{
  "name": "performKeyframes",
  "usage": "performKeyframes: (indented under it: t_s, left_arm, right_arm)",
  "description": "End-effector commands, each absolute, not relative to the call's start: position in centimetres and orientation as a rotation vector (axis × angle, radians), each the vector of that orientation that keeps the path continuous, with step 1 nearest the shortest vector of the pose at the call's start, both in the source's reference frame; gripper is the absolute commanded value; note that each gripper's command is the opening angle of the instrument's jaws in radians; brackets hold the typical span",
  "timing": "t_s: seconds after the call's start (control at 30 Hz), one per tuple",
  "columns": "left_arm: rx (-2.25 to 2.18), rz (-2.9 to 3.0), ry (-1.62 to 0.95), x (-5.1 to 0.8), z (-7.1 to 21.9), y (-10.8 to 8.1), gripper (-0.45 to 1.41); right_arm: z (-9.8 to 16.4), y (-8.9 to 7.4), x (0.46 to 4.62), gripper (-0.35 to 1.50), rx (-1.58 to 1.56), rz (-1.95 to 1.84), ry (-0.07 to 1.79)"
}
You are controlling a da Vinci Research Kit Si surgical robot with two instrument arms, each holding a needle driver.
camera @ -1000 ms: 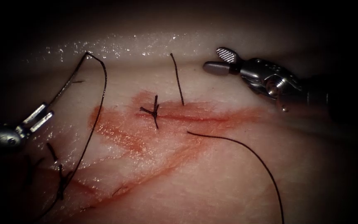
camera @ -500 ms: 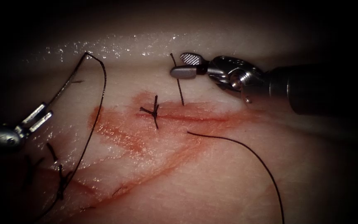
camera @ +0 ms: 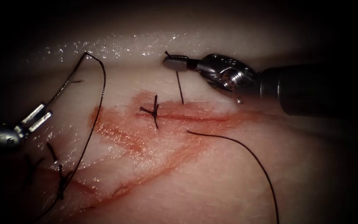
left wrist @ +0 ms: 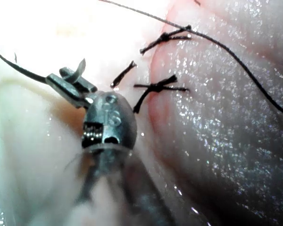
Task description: Wound Closure
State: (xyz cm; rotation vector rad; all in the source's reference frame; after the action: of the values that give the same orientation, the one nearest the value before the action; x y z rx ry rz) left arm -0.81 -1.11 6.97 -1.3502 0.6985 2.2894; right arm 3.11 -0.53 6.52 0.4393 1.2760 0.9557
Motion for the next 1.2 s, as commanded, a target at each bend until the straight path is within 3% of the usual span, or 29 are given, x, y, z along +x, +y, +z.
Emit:
performKeyframes:
  t_s: [0.03,0.23,0.63,0.73,0.83,0.9,0.93,1.0,1.07,1.13,1.2]
  left_arm:
    - [-1.352,2.289,0.697,-0.86,7.04,-1.13,-0.45]
    - [-1.355,2.290,0.684,-0.85,7.05,-1.12,-0.45]
    - [-1.258,2.353,0.753,-0.77,7.00,-0.75,-0.45]
    - [-1.221,2.386,0.755,-0.77,7.01,-0.60,-0.45]
    - [-1.169,2.449,0.749,-0.79,7.13,-0.46,-0.45]
    - [-1.148,2.472,0.737,-0.79,7.24,-0.39,-0.45]
    - [-1.142,2.480,0.733,-0.79,7.27,-0.37,-0.45]
    - [-1.139,2.459,0.702,-0.79,7.33,-0.35,0.27]
    - [-1.147,2.390,0.633,-0.79,7.36,-0.33,0.79]
    - [-1.146,2.342,0.585,-0.80,7.32,-0.35,1.11]
    - [-1.140,2.331,0.573,-0.81,7.28,-0.35,1.20]
  right_arm:
    - [6.46,-0.46,3.17,-0.35,0.392,0.930,1.295]
    - [6.13,-0.29,3.08,-0.35,0.268,0.817,1.343]
    - [6.03,-0.32,3.05,-0.35,0.278,0.790,1.369]
    - [6.04,-0.34,3.06,-0.33,0.359,0.801,1.446]
    - [6.03,-0.34,3.03,0.39,0.387,0.842,1.575]
    - [6.02,-0.28,3.03,1.33,0.249,0.809,1.555]
    - [6.01,-0.28,3.02,1.38,0.158,0.799,1.517]
    - [5.99,-0.30,3.01,1.40,0.048,0.798,1.457]
    - [5.97,-0.28,3.00,1.41,0.024,0.802,1.427]
    - [5.95,-0.21,2.94,1.46,0.054,0.768,1.342]
    - [5.94,-0.20,2.87,1.48,0.068,0.724,1.319]
